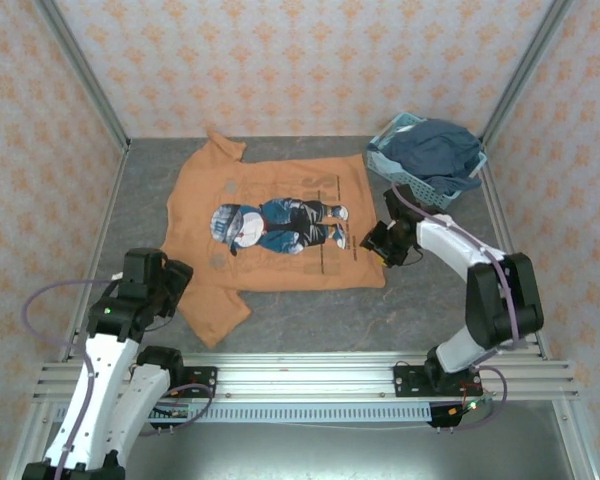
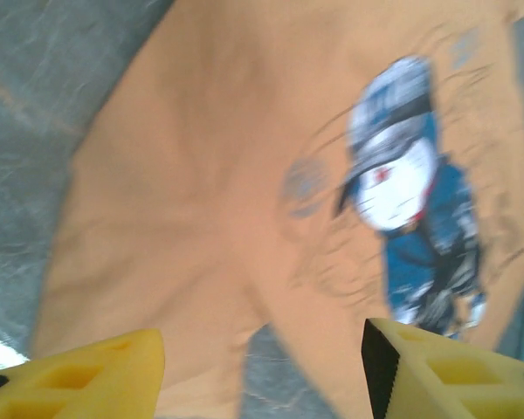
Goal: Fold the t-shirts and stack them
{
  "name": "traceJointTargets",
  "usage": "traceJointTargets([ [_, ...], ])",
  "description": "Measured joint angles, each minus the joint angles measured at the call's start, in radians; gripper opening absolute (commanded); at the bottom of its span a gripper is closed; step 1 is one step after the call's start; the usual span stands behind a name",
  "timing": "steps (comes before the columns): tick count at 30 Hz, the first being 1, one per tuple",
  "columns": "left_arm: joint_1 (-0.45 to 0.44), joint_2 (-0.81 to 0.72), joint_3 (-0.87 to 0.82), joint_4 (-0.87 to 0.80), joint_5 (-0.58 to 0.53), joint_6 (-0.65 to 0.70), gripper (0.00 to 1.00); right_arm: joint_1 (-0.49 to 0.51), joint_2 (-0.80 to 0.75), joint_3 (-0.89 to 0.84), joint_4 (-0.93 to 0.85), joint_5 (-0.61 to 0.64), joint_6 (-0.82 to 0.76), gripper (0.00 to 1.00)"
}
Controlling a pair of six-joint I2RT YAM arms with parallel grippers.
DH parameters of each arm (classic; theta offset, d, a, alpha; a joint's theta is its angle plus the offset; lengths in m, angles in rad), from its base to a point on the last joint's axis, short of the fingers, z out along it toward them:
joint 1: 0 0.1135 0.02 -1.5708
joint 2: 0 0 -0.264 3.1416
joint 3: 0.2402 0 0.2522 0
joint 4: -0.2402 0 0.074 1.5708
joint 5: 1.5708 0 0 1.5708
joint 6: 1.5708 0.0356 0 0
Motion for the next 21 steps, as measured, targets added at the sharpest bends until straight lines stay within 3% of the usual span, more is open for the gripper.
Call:
traceJointTargets([
  [3, 0.0, 0.084, 0.013, 0.028, -0.002, -0.003, 0.51, 0.004, -0.035, 0.014, 0.002, 0.025, 0.0, 0.45],
  [8, 0.0, 0.423, 0.076, 0.095, 0.002, 0.035, 0.44, 0.017, 0.001, 0.016, 0.043, 0.024, 0.002, 0.41],
  [16, 0.037, 0.931, 0.344, 0.214, 0.005, 0.116, 0.36, 0.061, 0.234, 0.071, 0.127, 0.01, 0.02, 0.35],
  [21, 0.084, 1.138, 0.412, 0.24, -0.003, 0.159, 0.36, 0.061, 0.337, 0.163, 0.126, 0.056, 0.028, 0.3],
])
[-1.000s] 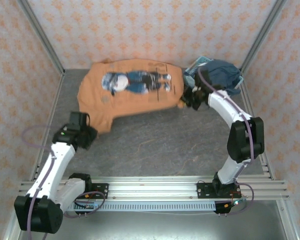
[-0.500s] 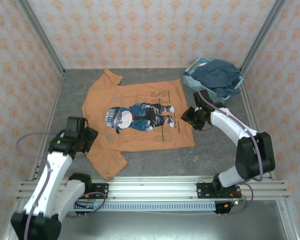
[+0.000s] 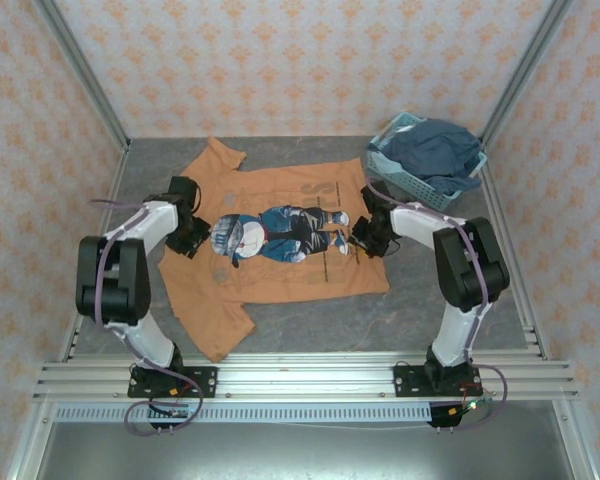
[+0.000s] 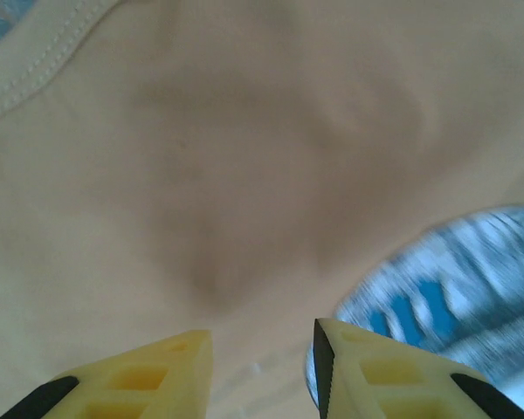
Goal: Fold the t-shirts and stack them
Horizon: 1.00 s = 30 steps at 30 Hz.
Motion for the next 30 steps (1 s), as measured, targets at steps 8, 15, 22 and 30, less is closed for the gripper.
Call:
traceJointTargets([
  [8, 0.043, 0.232, 0.234, -0.005, 0.019, 0.09, 0.41, -0.031, 0.171, 0.233, -0.026, 0.047, 0.006, 0.3],
  [15, 0.063, 0.364, 0.457, -0.003, 0.045, 0.181, 0.57, -0.059, 0.259, 0.396, -0.082, 0.07, -0.032, 0.42],
  [22, 0.028, 0.046, 0.291, -0.134, -0.053, 0.2, 0.6, -0.061, 0.155, 0.372, -0.154, 0.084, -0.089, 0.52],
  [30, -0.221, -0.404, -0.156, -0.293, -0.032, 0.138, 0.6, -0.053, -0.22, 0.097, -0.175, 0.049, -0.135, 0.58],
])
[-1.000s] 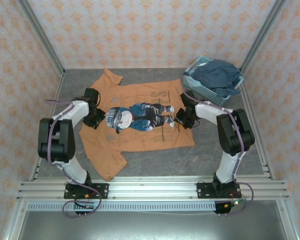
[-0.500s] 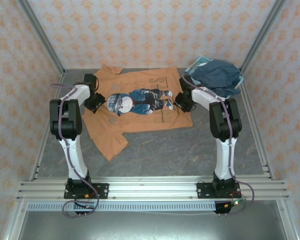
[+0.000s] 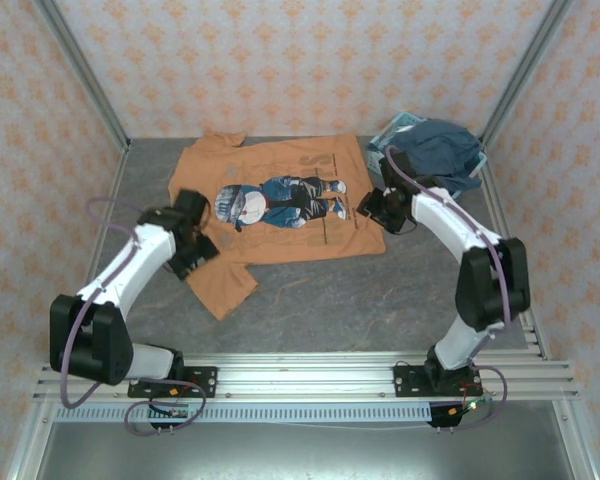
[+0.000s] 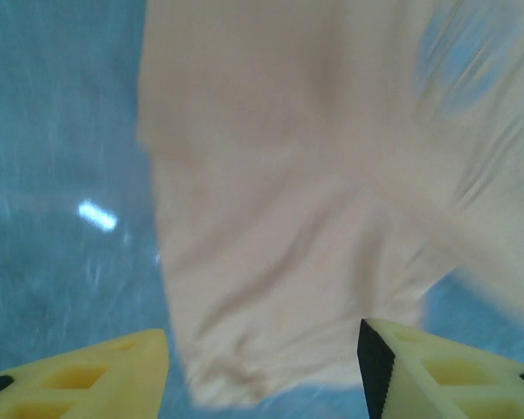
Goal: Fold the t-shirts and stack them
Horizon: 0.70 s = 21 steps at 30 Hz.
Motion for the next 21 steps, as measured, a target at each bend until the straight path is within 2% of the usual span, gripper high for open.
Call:
traceJointTargets([
  [3, -0.105, -0.021, -0.128, -0.009, 0.032, -0.02, 0.58, 0.013, -0.076, -0.089, -0.006, -0.032, -0.029, 0.59],
  [7, -0.195, -0.021, -0.188, 0.007, 0.042, -0.02, 0.56, 0.019, -0.123, -0.179, -0.013, -0.066, -0.06, 0.59],
  [16, -0.217, 0.023, -0.257, 0.082, 0.031, -0.02, 0.54, 0.019, -0.157, -0.222, -0.015, -0.09, -0.069, 0.59],
  [17, -0.218, 0.031, -0.26, 0.096, 0.031, -0.02, 0.53, 0.019, -0.163, -0.224, -0.015, -0.09, -0.069, 0.59],
  [21, -0.231, 0.083, -0.259, 0.167, 0.036, -0.026, 0.34, 0.019, -0.187, -0.243, -0.014, -0.09, -0.069, 0.59],
])
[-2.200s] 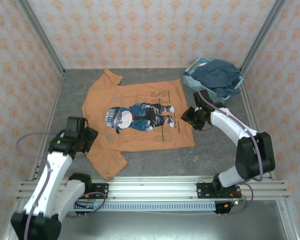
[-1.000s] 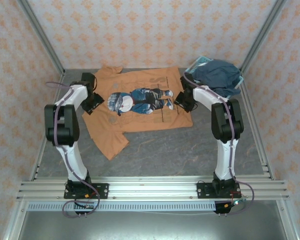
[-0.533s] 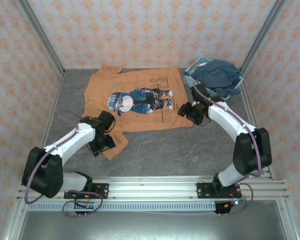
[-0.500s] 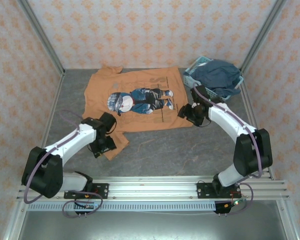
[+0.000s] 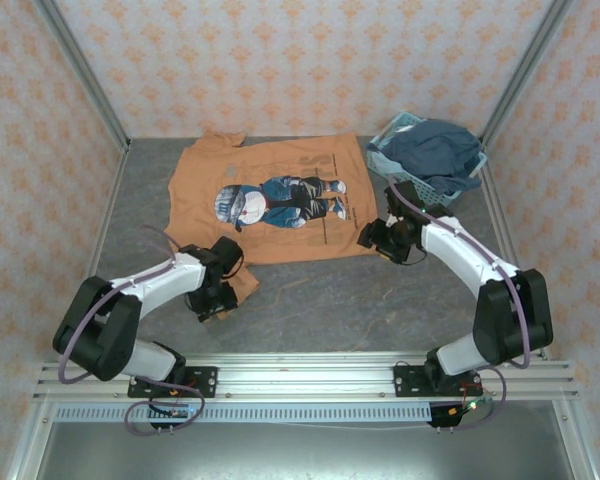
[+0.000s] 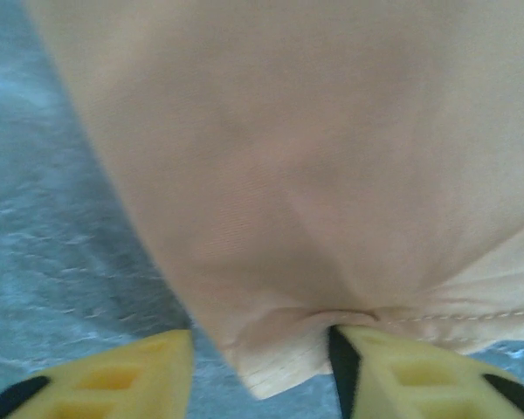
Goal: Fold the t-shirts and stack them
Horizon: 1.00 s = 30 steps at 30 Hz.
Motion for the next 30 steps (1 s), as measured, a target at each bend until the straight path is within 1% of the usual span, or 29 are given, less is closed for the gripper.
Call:
traceJointTargets([
  [4, -0.016, 0.014, 0.006, 0.017, -0.008, -0.013, 0.08, -0.001, -0.019, -0.031, 0.001, 0.002, 0.001, 0.57],
  [5, -0.018, 0.014, 0.006, 0.011, -0.017, -0.015, 0.03, -0.003, -0.021, -0.037, 0.002, 0.005, 0.004, 0.56],
  [6, -0.019, 0.004, 0.004, 0.008, -0.023, -0.026, 0.0, -0.007, -0.023, -0.046, 0.003, 0.012, 0.01, 0.56],
  [10, -0.037, -0.056, -0.026, 0.024, -0.043, -0.046, 0.0, -0.051, -0.025, -0.076, 0.018, 0.042, 0.058, 0.53],
  [13, -0.039, -0.145, -0.053, 0.013, -0.046, -0.07, 0.0, -0.092, -0.021, -0.093, 0.038, 0.069, 0.119, 0.49],
  [18, -0.039, -0.295, -0.082, -0.026, -0.046, -0.1, 0.0, -0.1, 0.051, -0.097, 0.105, 0.078, 0.211, 0.44],
  [25, -0.039, -0.338, -0.12, -0.045, -0.045, -0.13, 0.0, -0.1, 0.181, -0.083, 0.177, 0.065, 0.266, 0.42],
  [30, -0.039, -0.356, -0.122, -0.05, -0.044, -0.138, 0.0, -0.1, 0.261, -0.032, 0.19, 0.066, 0.271, 0.35],
])
